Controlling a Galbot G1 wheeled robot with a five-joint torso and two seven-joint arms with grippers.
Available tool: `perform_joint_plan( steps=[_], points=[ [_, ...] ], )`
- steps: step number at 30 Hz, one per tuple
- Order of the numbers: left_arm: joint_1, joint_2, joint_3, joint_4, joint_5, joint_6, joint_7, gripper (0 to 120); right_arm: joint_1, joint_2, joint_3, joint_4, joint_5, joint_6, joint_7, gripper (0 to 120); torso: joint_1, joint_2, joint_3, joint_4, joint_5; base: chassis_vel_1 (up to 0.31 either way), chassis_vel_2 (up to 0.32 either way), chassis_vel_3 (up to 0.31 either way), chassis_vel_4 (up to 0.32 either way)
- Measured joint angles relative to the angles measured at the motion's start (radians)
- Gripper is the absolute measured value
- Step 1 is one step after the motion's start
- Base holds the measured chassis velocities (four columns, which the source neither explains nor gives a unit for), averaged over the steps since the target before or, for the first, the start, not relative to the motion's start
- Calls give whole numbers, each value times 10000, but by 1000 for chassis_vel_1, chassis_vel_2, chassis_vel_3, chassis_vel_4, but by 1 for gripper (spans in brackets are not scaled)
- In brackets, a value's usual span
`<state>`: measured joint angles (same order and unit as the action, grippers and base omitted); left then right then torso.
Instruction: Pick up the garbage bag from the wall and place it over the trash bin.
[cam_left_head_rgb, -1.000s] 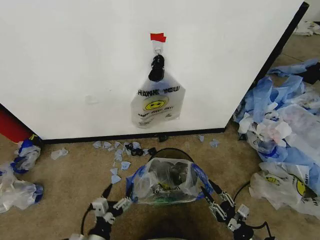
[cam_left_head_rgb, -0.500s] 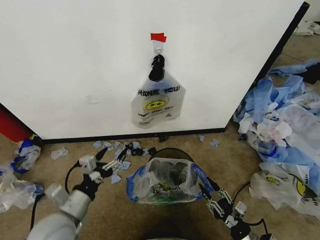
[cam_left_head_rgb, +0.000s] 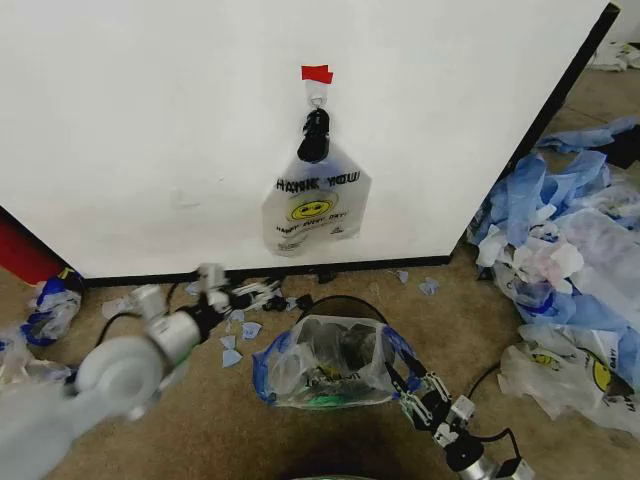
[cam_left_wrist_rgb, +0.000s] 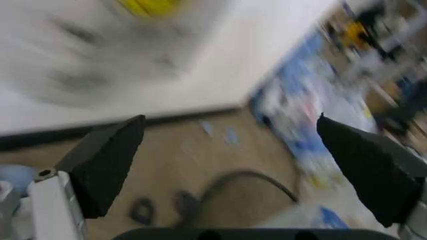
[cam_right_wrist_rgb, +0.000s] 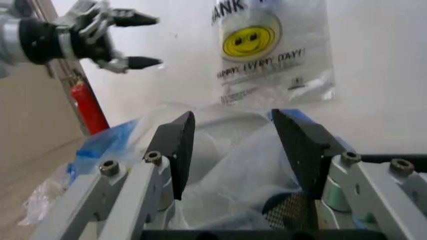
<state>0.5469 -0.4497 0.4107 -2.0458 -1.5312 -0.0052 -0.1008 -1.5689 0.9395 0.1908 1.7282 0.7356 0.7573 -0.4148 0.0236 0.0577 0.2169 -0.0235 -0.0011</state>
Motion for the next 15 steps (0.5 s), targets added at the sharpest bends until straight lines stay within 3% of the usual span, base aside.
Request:
perform_joint_plan(
  steps=[1, 2, 4, 6, 7, 10, 13, 14, 15],
  points=[
    [-1809, -464, 1597, 544, -362, 153, 104, 100, -57, -17, 86, -2, -13, -17, 81, 45, 0, 0, 0, -6, -16, 0, 0, 0, 0],
    [-1809, -464, 1597, 544, -362, 153, 104, 100, -57, -17, 86, -2, -13, -17, 81, 45, 0, 0, 0, -6, -16, 0, 0, 0, 0],
    [-3329, -963, 3131, 1000, -795, 205, 140, 100, -113, -19, 133, -31, -13, -18, 118, 45, 1, 1, -1, -3, 17, 0, 0, 0, 0],
    [-4469, -1479, 4491, 1453, -1075, 268, 191, 100, -214, 4, 178, -60, -36, -16, 136, 44, 1, 0, 1, -8, -9, 0, 0, 0, 0],
    [-4846, -1669, 4951, 1597, -1197, 302, 205, 100, -248, 28, 188, -76, -55, -14, 142, 44, 2, 0, 1, -10, -16, 0, 0, 0, 0],
    [-5589, -1997, 5907, 1759, -1779, 662, 74, 98, -293, 111, 208, -109, -98, -6, 153, 44, 0, 1, -1, 3, 15, 0, 0, 0, 0],
    [-6349, -2239, 6917, 1815, -1939, 916, 10, 96, -281, 231, 218, -174, -131, 4, 163, 44, 1, 1, 0, 0, -15, 0, 0, 0, 0],
    [-6788, -2376, 7381, 1856, -1967, 1053, 16, 96, -252, 322, 210, -227, -174, 10, 163, 44, 0, 0, -1, 2, 12, 0, 0, 0, 0],
    [-7035, -2473, 7586, 1885, -2005, 1170, -21, 96, -235, 379, 204, -249, -204, 16, 163, 44, 0, 1, -1, 2, 8, 0, 0, 0, 0]
  ],
)
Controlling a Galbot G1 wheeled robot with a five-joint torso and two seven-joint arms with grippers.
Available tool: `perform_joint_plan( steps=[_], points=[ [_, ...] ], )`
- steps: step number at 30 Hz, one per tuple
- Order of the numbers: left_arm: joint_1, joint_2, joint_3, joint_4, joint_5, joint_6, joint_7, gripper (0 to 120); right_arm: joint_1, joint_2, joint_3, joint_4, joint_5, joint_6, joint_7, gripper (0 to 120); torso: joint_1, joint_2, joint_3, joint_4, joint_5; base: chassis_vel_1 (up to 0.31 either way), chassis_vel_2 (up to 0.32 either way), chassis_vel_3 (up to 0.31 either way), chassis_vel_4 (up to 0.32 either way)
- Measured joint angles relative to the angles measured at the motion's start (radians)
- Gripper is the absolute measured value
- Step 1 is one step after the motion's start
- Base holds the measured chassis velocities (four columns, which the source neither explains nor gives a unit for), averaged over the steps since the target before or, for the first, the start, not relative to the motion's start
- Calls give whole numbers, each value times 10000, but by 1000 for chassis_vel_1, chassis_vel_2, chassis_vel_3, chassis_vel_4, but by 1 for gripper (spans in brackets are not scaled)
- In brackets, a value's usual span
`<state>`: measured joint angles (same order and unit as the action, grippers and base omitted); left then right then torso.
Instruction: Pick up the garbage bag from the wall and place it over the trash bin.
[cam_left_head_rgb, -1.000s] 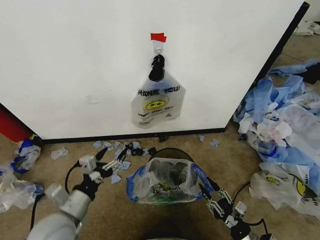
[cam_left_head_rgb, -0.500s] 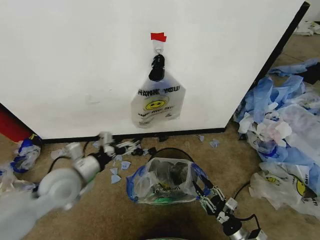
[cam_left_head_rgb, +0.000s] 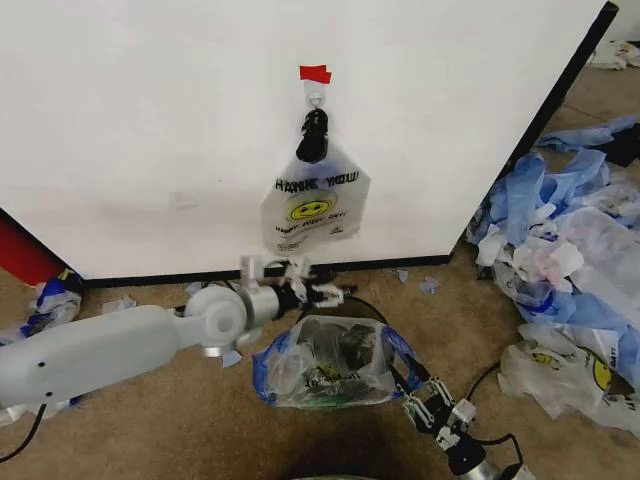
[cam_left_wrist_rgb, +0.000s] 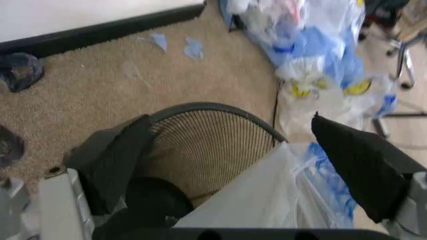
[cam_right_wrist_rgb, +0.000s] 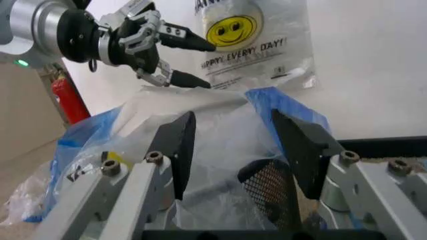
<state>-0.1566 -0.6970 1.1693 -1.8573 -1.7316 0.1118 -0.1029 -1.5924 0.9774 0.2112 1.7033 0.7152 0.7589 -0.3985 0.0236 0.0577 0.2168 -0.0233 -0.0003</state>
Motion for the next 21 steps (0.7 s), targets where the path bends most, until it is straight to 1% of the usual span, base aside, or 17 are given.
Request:
perform_joint_plan(
  steps=[1, 2, 4, 5, 6, 13, 21],
  points=[
    [0, 0, 0, 0, 0, 0, 0, 96, 0, 0, 0, 0, 0, 0, 0, 44, 0, 0, 0, 0, 0, 0, 0, 0, 0],
    [-214, -83, 199, 14, -36, 66, -30, 96, 6, 45, -2, -12, -18, 5, 0, 44, 0, 0, 0, -4, -15, 0, 0, 0, 0],
    [-537, -188, 490, 24, -68, 116, -40, 96, 13, 99, -19, -14, -36, 6, -4, 44, 0, 0, 1, -5, -13, 0, 0, 0, 0],
    [-901, -280, 749, 86, -89, 150, 41, 97, 26, 136, -32, -18, -56, 7, -8, 44, 0, 0, 0, -3, -6, 0, 0, 0, 0],
    [-1166, -365, 921, 236, -90, 151, 132, 97, 47, 171, -33, -18, -77, 14, -15, 44, -1, 0, -2, -3, -6, 0, 0, 0, 0],
    [-1652, -700, 1127, 813, -42, 125, 313, 97, -92, 285, 53, 142, -267, 44, -30, 43, -1, 0, -1, -3, -11, 0, 0, 0, 0],
    [-2178, -978, 1679, 777, -223, 127, 252, 97, -118, 323, 64, 367, -298, 50, -32, 43, -1, 0, 0, -3, -9, 0, 0, 0, 0]
  ],
)
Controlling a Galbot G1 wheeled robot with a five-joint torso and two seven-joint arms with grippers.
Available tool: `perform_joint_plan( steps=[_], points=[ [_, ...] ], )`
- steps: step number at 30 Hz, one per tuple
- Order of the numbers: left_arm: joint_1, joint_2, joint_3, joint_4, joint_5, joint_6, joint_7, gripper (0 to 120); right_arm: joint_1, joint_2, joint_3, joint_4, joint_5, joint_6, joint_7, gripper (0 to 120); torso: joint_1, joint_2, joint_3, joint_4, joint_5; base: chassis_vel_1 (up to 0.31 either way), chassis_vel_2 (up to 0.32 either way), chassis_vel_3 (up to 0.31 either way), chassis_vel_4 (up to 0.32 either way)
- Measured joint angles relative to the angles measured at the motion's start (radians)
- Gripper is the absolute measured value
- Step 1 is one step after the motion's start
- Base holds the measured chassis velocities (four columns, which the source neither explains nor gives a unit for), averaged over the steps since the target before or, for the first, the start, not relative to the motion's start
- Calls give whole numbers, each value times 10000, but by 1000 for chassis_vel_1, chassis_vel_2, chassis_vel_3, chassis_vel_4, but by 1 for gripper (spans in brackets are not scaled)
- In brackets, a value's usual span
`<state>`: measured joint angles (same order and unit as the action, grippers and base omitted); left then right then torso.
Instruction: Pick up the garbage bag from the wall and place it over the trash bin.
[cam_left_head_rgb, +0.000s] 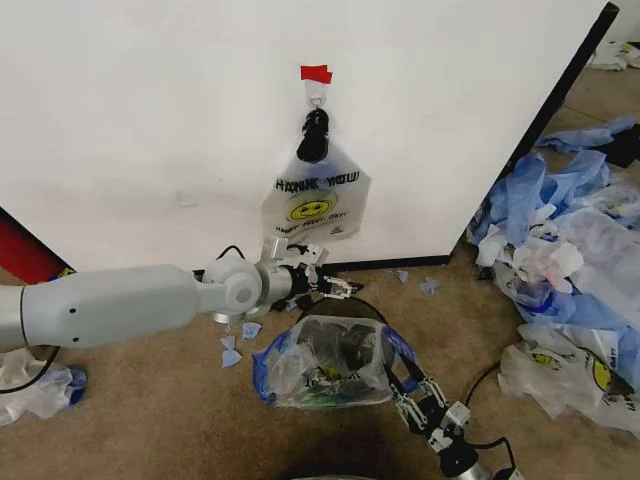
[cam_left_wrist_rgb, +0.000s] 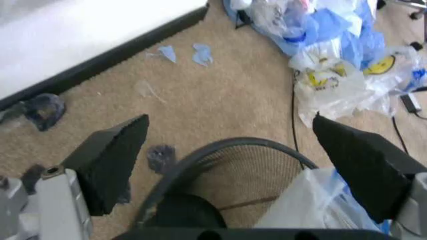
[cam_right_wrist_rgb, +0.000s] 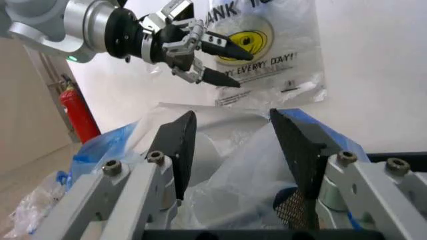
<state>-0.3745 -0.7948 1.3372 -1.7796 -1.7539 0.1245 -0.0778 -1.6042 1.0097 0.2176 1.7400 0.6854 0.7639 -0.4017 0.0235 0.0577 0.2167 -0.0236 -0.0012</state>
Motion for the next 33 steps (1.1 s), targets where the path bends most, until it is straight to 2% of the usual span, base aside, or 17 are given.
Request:
perform_joint_plan(
  steps=[6, 11, 15, 24, 25, 26, 27, 28, 29, 31, 33],
  points=[
    [-223, -12, 458, -256, -12, 47, -32, 97, 99, -151, -26, 2, 135, -36, 3, 43, 0, 1, 0, 0, 1, 0, 0, 0, 0],
    [-564, 50, 1095, -284, 343, 72, 71, 97, 161, -274, -57, 4, 242, -110, 25, 43, 0, 0, 0, 1, 1, 0, 0, 0, 0],
    [-1197, 77, 1902, -130, 953, 70, 349, 97, 58, -693, -32, 214, 239, -295, 321, 42, 0, 0, 0, 1, -3, 0, 0, 0, 0],
    [-1514, 62, 2225, 60, 1362, 24, 646, 97, -43, -944, -19, 403, 237, -414, 618, 42, 0, 0, 0, 1, 2, 0, 0, 0, 0],
    [-1561, -19, 2359, 313, 1681, -59, 951, 97, -62, -1058, -54, 465, 258, -485, 820, 42, -1, 1, -1, 0, 10, 0, 0, 0, 0],
    [-1564, -70, 2437, 561, 1876, -121, 1114, 97, -76, -1191, -71, 511, 288, -536, 1004, 42, -1, 1, -1, -1, 2, 0, 0, 0, 0],
    [-1445, -128, 2497, 1155, 2327, -258, 1398, 97, -76, -1332, -76, 562, 356, -603, 1283, 38, 2, 0, 1, -1, -5, 0, 0, 0, 0],
    [-1343, -169, 2496, 1330, 2485, -294, 1552, 97, -79, -1344, -76, 580, 366, -615, 1332, 36, 1, 1, 1, 1, 9, 0, 0, 0, 0],
    [-1227, -193, 2497, 1505, 2612, -328, 1660, 96, -114, -1360, -65, 587, 368, -618, 1357, 36, 1, 0, 1, 3, -10, 0, 0, 0, 0],
    [-1181, -203, 2497, 1587, 2664, -338, 1702, 96, -131, -1359, -58, 588, 368, -617, 1359, 34, 0, 1, 0, -3, -10, 0, 0, 0, 0],
    [-1126, -260, 2509, 1686, 2711, -343, 1771, 96, -141, -1323, -35, 588, 366, -616, 1359, 33, 0, 0, 1, 3, 8, 0, 0, 0, 0]
  ],
)
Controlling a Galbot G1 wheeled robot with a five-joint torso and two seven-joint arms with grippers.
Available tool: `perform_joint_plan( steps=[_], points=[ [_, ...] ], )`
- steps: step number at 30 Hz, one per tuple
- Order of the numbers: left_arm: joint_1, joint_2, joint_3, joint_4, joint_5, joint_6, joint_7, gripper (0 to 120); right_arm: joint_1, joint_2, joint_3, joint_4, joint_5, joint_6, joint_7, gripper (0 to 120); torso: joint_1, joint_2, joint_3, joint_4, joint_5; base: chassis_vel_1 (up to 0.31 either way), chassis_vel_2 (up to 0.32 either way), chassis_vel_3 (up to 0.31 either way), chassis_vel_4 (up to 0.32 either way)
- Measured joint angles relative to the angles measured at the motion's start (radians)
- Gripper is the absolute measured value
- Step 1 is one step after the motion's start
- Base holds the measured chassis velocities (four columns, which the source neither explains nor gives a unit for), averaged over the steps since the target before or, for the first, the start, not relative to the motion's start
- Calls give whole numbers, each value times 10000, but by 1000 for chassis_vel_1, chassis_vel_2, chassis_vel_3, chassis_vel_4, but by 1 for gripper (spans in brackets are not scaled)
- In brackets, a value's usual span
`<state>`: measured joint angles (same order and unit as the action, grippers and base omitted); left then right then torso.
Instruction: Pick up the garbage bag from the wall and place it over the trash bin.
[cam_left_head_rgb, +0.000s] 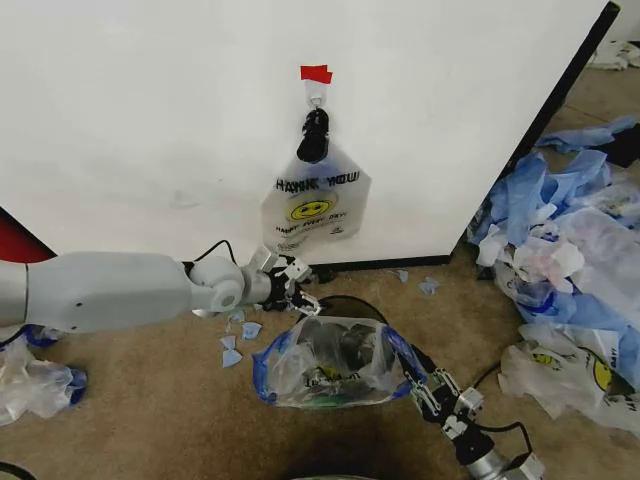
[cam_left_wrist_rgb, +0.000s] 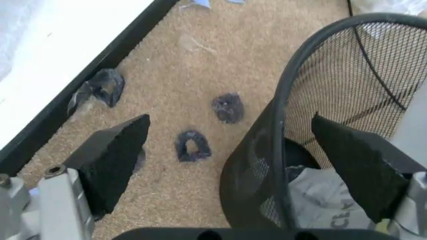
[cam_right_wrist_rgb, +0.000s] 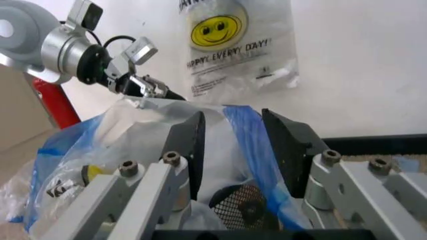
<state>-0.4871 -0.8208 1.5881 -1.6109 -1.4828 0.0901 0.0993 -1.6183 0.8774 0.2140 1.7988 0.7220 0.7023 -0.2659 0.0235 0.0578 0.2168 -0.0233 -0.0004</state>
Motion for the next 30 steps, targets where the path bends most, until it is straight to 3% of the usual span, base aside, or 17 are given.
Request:
perform_joint_plan(
  steps=[2, 17, 30],
  points=[
    [10, -127, 93, 104, 5, 0, 66, 96, -6, 58, 36, 1, -1, 14, 0, 32, 0, 0, 0, -4, -14, 0, 0, 0, 0],
    [-236, -1479, 645, 1564, 4, -122, 1148, 94, -100, 291, 198, 7, 12, 168, -137, 26, 0, 0, -1, -6, -6, 0, 0, 0, 0],
    [-130, -1907, 882, 2026, -23, -404, 1465, 89, 56, 466, 199, -6, -5, 170, -153, 26, 0, 0, -1, -1, -8, 0, 0, 0, 0]
  ],
)
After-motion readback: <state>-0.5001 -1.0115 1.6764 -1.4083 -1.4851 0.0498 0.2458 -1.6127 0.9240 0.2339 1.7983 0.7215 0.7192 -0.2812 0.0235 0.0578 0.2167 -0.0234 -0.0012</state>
